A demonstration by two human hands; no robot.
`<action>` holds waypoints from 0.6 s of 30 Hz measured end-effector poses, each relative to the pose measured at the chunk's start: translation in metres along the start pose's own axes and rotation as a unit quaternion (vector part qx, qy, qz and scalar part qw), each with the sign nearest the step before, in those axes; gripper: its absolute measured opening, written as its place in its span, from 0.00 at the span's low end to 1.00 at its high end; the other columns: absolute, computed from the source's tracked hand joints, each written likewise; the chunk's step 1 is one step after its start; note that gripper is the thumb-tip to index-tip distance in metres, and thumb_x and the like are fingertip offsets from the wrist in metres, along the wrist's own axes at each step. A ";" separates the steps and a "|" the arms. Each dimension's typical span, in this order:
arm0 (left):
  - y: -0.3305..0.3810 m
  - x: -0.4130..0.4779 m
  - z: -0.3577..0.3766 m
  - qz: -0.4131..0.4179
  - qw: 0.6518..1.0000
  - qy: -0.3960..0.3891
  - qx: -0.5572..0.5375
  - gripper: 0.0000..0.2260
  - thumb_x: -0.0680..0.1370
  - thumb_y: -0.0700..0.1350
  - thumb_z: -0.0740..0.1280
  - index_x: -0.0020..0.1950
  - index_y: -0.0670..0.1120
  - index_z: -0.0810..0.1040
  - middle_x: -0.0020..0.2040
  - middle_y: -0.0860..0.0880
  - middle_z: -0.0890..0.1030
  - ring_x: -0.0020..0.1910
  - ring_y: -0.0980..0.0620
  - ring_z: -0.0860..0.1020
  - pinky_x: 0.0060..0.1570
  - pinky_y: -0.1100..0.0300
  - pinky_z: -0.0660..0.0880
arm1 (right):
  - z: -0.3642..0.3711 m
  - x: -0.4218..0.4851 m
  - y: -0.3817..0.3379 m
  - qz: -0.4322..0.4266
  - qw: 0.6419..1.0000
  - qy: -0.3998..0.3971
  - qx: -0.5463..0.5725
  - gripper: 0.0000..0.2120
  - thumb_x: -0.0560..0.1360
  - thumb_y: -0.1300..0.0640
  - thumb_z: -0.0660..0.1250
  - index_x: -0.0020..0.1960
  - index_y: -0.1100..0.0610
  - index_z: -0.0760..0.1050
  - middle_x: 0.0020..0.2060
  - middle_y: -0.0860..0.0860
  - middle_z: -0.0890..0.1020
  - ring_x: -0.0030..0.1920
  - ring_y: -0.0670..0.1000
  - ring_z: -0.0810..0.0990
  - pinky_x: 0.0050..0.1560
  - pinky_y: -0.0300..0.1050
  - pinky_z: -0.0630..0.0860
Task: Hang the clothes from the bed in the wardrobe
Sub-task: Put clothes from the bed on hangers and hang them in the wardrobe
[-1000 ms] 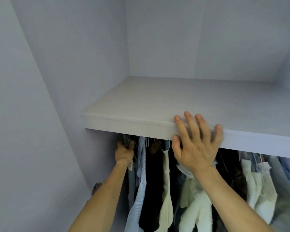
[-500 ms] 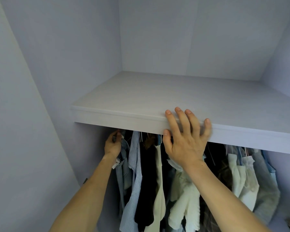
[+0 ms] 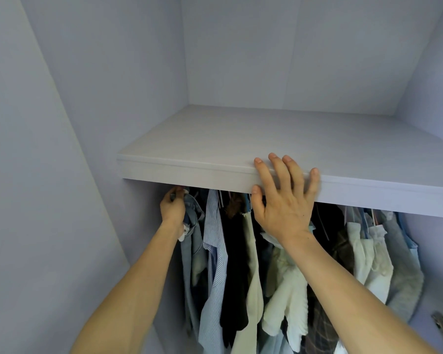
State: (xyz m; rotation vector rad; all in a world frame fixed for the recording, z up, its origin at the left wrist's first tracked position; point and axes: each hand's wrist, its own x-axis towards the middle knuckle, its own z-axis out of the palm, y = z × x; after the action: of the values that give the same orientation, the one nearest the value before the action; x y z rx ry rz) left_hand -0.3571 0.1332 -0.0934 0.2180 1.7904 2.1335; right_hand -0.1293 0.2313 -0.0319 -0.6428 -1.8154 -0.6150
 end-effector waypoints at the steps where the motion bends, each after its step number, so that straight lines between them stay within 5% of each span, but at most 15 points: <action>1: 0.000 -0.004 -0.003 0.005 1.000 0.006 -0.001 0.09 0.83 0.43 0.63 0.59 0.41 0.79 0.41 0.50 0.81 0.35 0.58 0.80 0.36 0.67 0.77 | -0.001 0.000 -0.001 0.002 1.000 -0.006 0.002 0.24 0.78 0.48 0.61 0.74 0.48 0.70 0.71 0.51 0.73 0.73 0.54 0.67 0.76 0.63 0.48; 5: -0.011 -0.027 -0.027 0.023 0.998 0.007 0.055 0.13 0.83 0.48 0.63 0.65 0.46 0.77 0.53 0.47 0.82 0.55 0.49 0.80 0.59 0.55 0.76 | -0.007 -0.002 -0.004 0.016 0.999 -0.031 0.006 0.24 0.80 0.48 0.59 0.76 0.48 0.67 0.74 0.51 0.70 0.76 0.55 0.64 0.76 0.64 0.48; 9: -0.026 -0.068 -0.064 0.045 0.995 -0.015 0.083 0.07 0.83 0.47 0.65 0.58 0.49 0.80 0.47 0.50 0.82 0.48 0.52 0.80 0.46 0.66 0.75 | -0.009 -0.004 -0.009 0.045 0.997 -0.049 0.031 0.27 0.81 0.49 0.58 0.79 0.51 0.60 0.79 0.54 0.60 0.80 0.57 0.53 0.77 0.65 0.43; 13: -0.028 -0.107 -0.101 0.058 0.989 -0.037 0.129 0.06 0.82 0.48 0.65 0.56 0.55 0.81 0.50 0.52 0.83 0.51 0.54 0.81 0.50 0.63 0.75 | -0.018 -0.031 -0.036 0.003 0.988 -0.104 0.116 0.36 0.75 0.55 0.66 0.80 0.57 0.58 0.80 0.58 0.54 0.80 0.59 0.50 0.77 0.66 0.44; 18: -0.015 -0.161 -0.149 0.036 0.988 -0.039 0.144 0.07 0.82 0.48 0.66 0.56 0.54 0.82 0.49 0.55 0.84 0.51 0.59 0.81 0.50 0.66 0.76 | -0.024 -0.109 -0.090 0.033 0.889 -0.311 0.334 0.30 0.75 0.54 0.67 0.75 0.58 0.65 0.77 0.55 0.62 0.75 0.58 0.63 0.70 0.60 0.68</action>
State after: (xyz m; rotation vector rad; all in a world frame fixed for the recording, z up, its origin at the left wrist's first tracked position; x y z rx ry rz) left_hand -0.2546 -0.0595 -0.1197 0.4371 2.0666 1.8754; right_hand -0.1430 0.1357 -0.1370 -0.4355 -2.3991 0.3295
